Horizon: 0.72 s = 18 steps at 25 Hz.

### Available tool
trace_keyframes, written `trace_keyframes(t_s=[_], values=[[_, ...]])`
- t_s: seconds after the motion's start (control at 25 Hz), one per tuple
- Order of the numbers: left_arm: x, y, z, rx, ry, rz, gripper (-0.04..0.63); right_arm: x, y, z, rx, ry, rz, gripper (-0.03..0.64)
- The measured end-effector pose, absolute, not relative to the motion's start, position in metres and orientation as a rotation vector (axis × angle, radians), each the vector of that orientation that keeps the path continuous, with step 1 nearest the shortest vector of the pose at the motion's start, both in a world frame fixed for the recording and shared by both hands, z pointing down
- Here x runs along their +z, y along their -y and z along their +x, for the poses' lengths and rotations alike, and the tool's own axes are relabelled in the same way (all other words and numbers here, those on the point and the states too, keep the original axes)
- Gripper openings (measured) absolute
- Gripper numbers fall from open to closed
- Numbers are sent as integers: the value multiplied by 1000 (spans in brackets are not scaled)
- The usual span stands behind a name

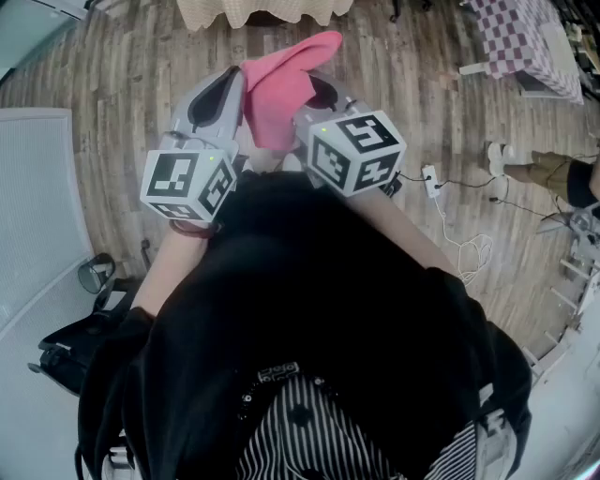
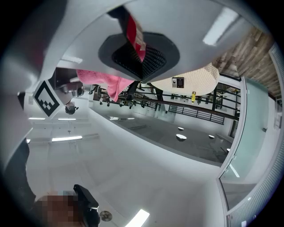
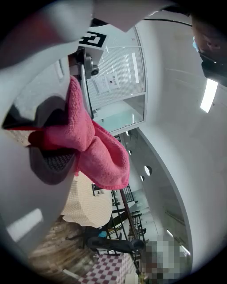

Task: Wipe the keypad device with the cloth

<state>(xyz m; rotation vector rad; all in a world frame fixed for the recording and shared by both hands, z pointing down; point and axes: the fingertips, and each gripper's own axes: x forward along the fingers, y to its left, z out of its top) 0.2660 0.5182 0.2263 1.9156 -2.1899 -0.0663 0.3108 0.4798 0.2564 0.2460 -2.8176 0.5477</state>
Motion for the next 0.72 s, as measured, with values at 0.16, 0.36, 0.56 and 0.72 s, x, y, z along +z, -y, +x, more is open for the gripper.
trace_keyframes(t_s=[0.16,0.36,0.56,0.72], values=[[230,-512,277,-66,2196,1896,-2,259,-477,321,551,2813,214,64],[231,-499,291,-78,2199,1880,-2,268,-463,331,589,2786,190,64],[234,-494,300,-75,2196,1876,-2,276,-457,341,628,2778,180,64],[241,-485,312,-33,2182,1880,-2,285,-450,348,638,2759,163,64]])
